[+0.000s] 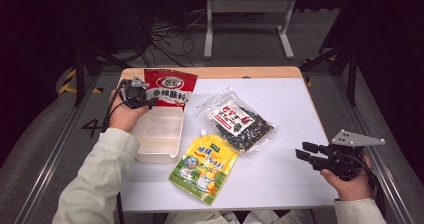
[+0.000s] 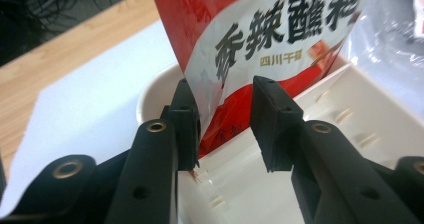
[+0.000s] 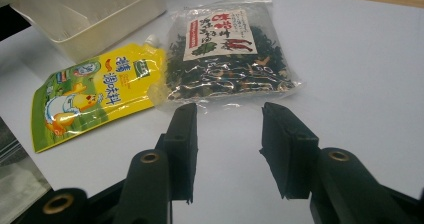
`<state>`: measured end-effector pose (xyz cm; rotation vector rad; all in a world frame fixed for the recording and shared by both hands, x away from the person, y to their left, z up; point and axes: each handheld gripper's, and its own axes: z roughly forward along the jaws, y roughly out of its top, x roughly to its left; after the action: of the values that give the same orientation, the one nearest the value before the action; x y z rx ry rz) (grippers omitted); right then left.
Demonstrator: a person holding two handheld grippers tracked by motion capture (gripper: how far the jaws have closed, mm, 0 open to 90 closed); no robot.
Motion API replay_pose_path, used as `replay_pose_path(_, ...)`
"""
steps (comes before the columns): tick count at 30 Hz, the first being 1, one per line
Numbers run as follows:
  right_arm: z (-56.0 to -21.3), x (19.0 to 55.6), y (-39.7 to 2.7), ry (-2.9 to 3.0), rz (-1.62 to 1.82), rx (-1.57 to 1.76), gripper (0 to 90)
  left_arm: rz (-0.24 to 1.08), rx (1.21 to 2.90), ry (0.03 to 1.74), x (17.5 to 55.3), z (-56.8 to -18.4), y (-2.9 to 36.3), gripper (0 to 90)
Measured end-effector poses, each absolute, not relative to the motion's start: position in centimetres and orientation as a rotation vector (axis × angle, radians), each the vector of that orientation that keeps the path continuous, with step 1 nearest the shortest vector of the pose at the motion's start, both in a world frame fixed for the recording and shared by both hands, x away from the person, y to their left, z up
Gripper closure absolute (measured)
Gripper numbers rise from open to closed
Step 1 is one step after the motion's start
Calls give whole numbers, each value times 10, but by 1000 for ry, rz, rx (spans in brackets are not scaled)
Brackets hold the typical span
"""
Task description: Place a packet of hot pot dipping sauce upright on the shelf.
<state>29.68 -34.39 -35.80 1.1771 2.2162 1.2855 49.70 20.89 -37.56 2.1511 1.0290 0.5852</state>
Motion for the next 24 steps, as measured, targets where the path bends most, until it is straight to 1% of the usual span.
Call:
replay_pose_path(1,-358,297,-343,2219,1286,1180,580,609,2141,1032,493,-373,210,630)
replay_pose_path(3,-358,298,-344,2219,1287,1174,579,617,2135,1029,490,-371,211,607)
replay_pose_path(7,-358,299,-344,2219,1294,1176,576,652,2091,988,476,-363,216,597)
replay_pose_path(14,-358,300,-342,2225,1289,1167,571,654,2020,966,455,-352,224,552)
replay_pose_path(20,-357,301,-340,2229,1292,1158,560,594,1990,927,431,-345,223,496)
replay_pose_path(24,-358,304,-337,2238,1285,1141,553,531,1984,902,419,-342,219,477)
